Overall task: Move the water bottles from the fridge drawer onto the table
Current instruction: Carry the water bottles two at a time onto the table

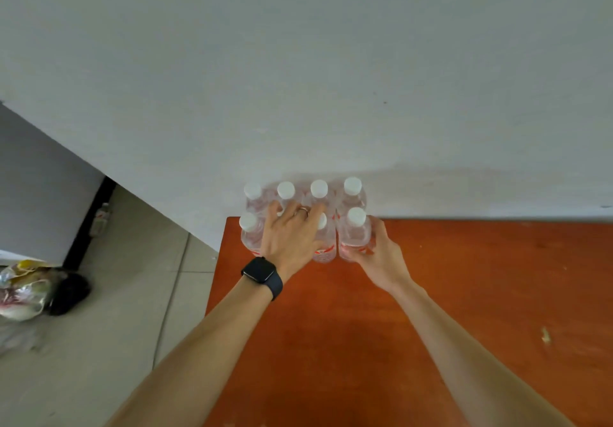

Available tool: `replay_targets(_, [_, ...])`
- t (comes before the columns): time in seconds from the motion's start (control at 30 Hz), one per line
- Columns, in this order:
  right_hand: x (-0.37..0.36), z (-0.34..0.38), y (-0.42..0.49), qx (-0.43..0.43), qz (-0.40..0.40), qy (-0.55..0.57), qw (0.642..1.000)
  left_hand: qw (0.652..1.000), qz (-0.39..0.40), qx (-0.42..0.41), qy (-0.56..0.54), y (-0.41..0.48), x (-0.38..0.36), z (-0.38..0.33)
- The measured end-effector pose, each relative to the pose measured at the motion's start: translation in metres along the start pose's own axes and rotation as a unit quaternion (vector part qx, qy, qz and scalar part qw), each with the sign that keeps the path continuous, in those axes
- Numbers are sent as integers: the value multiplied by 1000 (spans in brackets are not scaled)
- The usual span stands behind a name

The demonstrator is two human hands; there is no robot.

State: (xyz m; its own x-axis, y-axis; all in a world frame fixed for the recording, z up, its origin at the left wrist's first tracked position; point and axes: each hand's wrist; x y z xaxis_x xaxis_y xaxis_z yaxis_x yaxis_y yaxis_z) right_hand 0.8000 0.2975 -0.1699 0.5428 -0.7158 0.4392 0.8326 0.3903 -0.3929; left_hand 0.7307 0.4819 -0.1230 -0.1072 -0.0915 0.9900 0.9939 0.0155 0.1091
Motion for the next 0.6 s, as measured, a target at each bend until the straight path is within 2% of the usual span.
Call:
replay_targets(0.37, [-4,-6,-3,0,1,17,1000,996,31,-1,-79,5,5,5])
replay_targets(0.6, [-10,-5,1,-40,28,25,999,995,37,-7,-88,3,5,8])
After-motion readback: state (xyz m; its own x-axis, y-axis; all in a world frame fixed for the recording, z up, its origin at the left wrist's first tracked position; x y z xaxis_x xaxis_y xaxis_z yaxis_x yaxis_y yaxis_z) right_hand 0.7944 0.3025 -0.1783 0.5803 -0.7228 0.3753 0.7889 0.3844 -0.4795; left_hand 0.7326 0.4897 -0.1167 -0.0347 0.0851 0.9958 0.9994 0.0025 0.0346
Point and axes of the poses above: each hand's wrist, its own y-axis towards the middle knuckle, its own x-axis out of the back of the hand, z = x × y, and after that the axes turned 8 degrees about -x, right-handed
